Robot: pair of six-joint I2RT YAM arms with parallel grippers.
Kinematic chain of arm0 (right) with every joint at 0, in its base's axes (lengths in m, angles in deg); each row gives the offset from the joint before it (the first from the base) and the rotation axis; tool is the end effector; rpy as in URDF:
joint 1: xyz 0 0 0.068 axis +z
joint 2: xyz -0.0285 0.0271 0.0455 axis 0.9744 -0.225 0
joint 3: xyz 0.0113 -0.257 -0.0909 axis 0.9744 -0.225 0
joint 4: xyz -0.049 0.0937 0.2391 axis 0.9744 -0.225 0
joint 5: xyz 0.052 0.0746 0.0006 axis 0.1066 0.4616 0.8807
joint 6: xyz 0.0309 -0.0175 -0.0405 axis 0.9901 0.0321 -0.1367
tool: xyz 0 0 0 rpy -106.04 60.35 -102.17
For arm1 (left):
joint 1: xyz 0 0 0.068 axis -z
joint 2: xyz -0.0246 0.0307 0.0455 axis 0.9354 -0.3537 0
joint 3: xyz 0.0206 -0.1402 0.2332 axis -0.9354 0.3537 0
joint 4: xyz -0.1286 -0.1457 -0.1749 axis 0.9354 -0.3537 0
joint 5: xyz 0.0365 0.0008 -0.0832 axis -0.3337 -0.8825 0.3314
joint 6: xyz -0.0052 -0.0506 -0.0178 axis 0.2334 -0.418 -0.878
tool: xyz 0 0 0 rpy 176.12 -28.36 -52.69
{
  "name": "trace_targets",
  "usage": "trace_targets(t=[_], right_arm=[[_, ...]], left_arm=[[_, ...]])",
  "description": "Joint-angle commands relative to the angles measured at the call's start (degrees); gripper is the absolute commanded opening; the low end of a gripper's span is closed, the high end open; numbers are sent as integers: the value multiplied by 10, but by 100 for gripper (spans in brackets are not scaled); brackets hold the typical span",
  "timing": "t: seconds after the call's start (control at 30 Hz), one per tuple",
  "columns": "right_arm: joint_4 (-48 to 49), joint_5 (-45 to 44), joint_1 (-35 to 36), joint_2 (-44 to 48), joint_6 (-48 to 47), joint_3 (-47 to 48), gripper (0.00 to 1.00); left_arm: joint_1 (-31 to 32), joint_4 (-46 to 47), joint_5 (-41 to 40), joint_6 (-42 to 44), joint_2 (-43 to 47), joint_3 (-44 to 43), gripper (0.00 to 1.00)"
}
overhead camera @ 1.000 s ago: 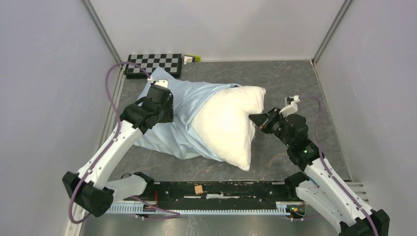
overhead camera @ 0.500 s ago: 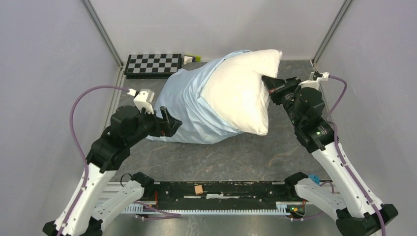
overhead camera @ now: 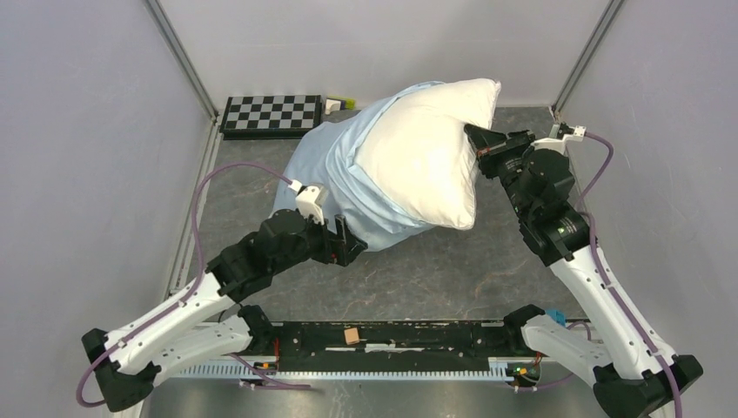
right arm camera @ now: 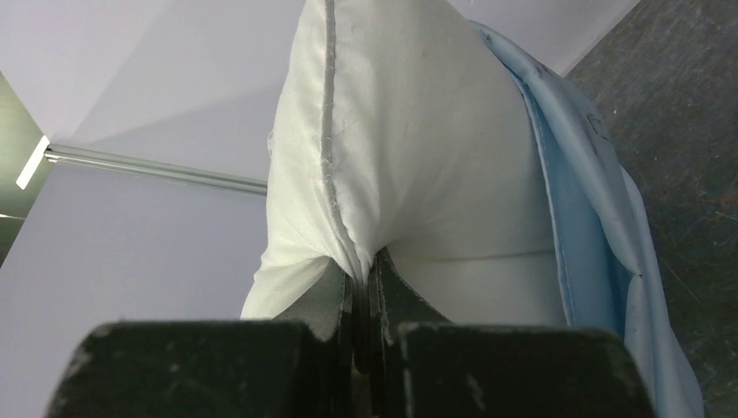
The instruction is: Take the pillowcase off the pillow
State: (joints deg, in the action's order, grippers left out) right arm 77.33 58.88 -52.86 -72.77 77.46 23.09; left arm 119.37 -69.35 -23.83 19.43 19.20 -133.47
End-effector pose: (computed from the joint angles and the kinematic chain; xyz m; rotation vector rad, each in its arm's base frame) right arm 0.1884 0.0748 0.4157 0.9310 1.4312 1.1484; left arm 0.1079 -0.1268 0.3168 0.2740 2.1227 -0.8615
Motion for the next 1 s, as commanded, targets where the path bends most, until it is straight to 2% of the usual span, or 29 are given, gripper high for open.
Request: trace_targets(t=[0.0,0.1,0.2,0.37,0.47,0.63,0.73,0.83,0.97], right_arm=[[114,-10,-2,5,37,43,0],[116,-10,-3,7,42,42,0],[115,-14,-3,9,47,46,0],[109,-30,-3,10,51,58,0],[109,-55,-3,13,51,67,0],[118,-116,-3,7,52,113,0],[116,-155,-3,-13,38,171,0],[114,-211,-2,-17,-9,222,0],[110,-295,-2,22,-73,217,0]], left_arm=[[7,118,-86,-39,-31,27,90],[7,147,-110,-33,-64,37,77],[7,178,-101,-29,-106,40,54],[6,219,-97,-34,-142,60,4],[6,224,-115,-35,-143,88,2],[-18,169,-183,-41,-193,116,2],[-101,181,-139,-58,-242,146,2],[-191,236,-88,-76,-264,196,2],[-247,279,-66,-105,-252,227,2]])
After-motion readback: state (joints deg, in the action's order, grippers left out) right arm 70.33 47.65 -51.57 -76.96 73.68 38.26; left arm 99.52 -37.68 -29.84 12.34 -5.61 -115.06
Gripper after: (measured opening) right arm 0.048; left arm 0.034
